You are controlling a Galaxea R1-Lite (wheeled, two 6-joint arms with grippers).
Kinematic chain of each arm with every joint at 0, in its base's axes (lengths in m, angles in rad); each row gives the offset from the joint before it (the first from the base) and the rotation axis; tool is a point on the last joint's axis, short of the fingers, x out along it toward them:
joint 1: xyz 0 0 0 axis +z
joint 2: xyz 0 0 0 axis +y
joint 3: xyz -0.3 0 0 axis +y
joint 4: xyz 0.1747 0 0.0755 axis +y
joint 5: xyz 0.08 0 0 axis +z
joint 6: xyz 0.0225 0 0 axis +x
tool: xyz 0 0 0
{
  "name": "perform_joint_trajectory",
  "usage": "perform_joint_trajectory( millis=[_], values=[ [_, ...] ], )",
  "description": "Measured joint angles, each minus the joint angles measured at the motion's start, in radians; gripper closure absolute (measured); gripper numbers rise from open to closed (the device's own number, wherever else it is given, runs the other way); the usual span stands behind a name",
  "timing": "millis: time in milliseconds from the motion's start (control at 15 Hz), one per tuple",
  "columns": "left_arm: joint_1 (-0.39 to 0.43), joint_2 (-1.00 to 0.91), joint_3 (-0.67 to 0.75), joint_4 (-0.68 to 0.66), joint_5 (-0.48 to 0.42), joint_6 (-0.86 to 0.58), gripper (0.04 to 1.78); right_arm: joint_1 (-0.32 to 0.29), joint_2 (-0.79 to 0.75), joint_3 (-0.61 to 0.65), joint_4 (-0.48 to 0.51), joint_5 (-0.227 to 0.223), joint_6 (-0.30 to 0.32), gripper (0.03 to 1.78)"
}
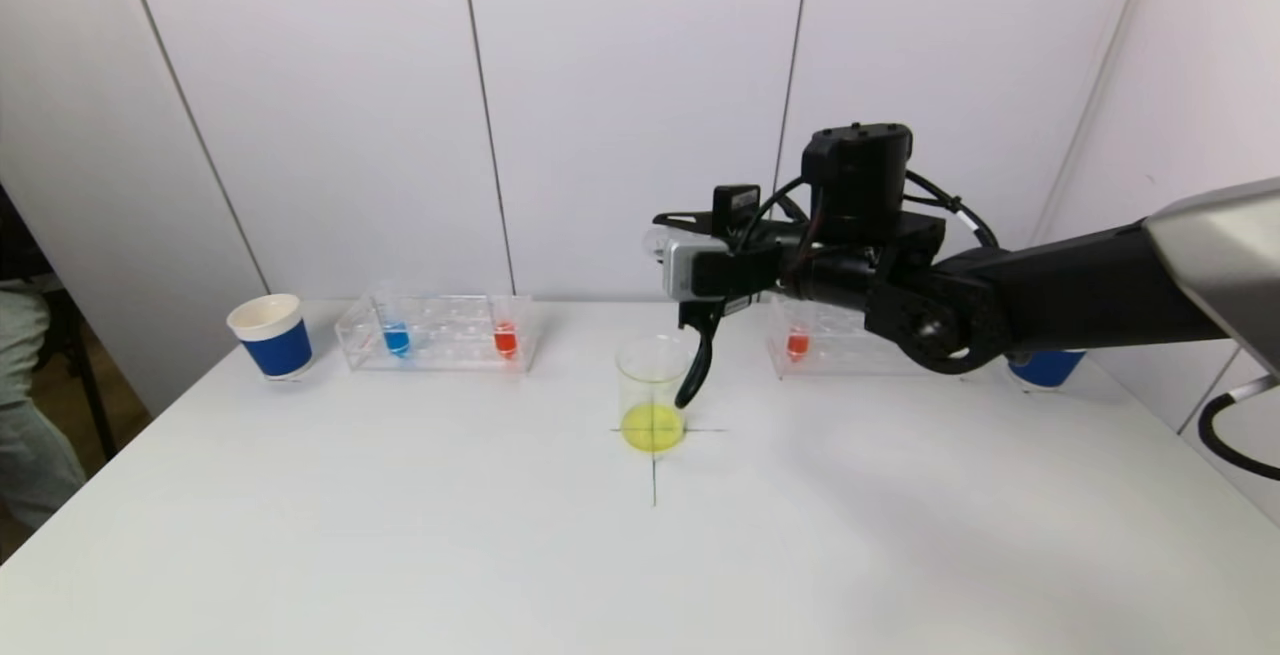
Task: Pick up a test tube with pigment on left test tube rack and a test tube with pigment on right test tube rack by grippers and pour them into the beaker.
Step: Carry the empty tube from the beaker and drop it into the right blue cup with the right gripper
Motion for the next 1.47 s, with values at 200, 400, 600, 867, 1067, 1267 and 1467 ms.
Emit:
perform_joint_trajectory(
  millis=[200, 400, 600, 867, 1067, 1267, 1467],
  values=[
    [0.0, 0.0, 0.0, 0.0, 0.0, 0.0, 0.05, -0.006, -0.052, 0.0, 0.006, -0.016, 0.13, 1.31],
    [0.0, 0.0, 0.0, 0.0, 0.0, 0.0, 0.05, -0.019, -0.116, 0.0, 0.037, -0.059, 0.257, 1.31],
    [0.0, 0.0, 0.0, 0.0, 0.0, 0.0, 0.05, -0.046, -0.198, -0.005, 0.123, -0.123, 0.42, 1.31],
    [0.0, 0.0, 0.0, 0.0, 0.0, 0.0, 0.05, -0.113, -0.292, -0.021, 0.198, -0.175, 0.628, 1.31],
    [0.0, 0.0, 0.0, 0.0, 0.0, 0.0, 0.05, -0.17, -0.341, -0.067, 0.263, -0.201, 0.779, 1.31],
    [0.0, 0.0, 0.0, 0.0, 0.0, 0.0, 0.05, -0.24, -0.363, -0.118, 0.288, -0.228, 0.888, 1.31],
    [0.0, 0.0, 0.0, 0.0, 0.0, 0.0, 0.05, -0.322, -0.367, -0.14, 0.292, -0.236, 0.954, 1.31]
  ],
)
